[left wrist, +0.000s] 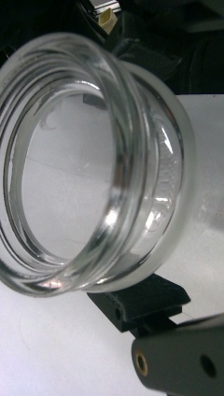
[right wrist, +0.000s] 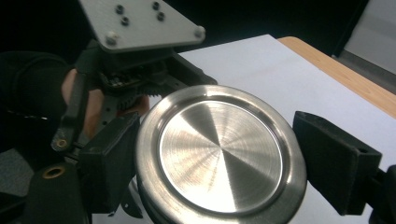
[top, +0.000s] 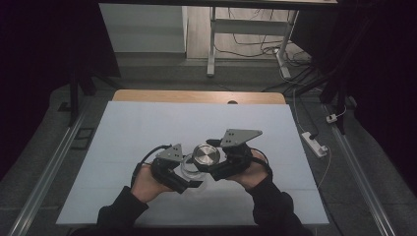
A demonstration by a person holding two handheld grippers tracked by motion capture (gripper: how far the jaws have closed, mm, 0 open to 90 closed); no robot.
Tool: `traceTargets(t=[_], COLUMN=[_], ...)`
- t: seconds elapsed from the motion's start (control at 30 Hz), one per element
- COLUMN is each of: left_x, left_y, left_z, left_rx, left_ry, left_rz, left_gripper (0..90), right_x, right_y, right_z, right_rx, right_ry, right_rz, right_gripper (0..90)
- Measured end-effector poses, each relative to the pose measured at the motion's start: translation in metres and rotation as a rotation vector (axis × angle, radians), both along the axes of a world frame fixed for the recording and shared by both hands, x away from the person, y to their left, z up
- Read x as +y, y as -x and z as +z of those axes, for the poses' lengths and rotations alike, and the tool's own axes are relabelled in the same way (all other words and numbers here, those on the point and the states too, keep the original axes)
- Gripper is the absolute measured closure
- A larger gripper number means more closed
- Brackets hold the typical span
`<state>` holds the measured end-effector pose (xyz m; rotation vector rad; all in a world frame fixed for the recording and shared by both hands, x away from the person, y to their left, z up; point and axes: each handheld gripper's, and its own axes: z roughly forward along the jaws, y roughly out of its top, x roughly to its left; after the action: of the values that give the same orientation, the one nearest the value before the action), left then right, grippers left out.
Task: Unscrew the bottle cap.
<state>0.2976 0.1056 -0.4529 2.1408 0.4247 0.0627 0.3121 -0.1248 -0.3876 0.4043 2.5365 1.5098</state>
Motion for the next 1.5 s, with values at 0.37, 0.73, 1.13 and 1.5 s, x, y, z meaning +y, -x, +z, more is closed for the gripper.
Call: traceTargets(t=[0.37,0.73,1.13,1.5], left_x=[0.002,0.001,-0.006,-0.012], left_y=[0.001,0.001,0.005,0.008], left_z=[0.002,0.003,0.000,0.000], left_rx=[-0.011,-0.025,-0.057,-0.081], left_ry=[-0.001,-0.023,-0.086,-0.125], left_rz=[0.009,0.008,0.000,-0.012], left_gripper=[15.5,15.5,15.5,15.5], right_x=[-0.008,-0.020,-0.019,-0.018], right_y=[-0.005,-0.011,-0.012,-0.013], right_z=[-0.002,-0.008,-0.016,-0.021], right_rx=[-0.003,0.003,0.017,0.024], right_ry=[-0.013,-0.023,-0.011,0.003], right_rz=[-0.065,-0.139,-0.147,-0.158], right_gripper=[17.9,17.9,17.9,17.9])
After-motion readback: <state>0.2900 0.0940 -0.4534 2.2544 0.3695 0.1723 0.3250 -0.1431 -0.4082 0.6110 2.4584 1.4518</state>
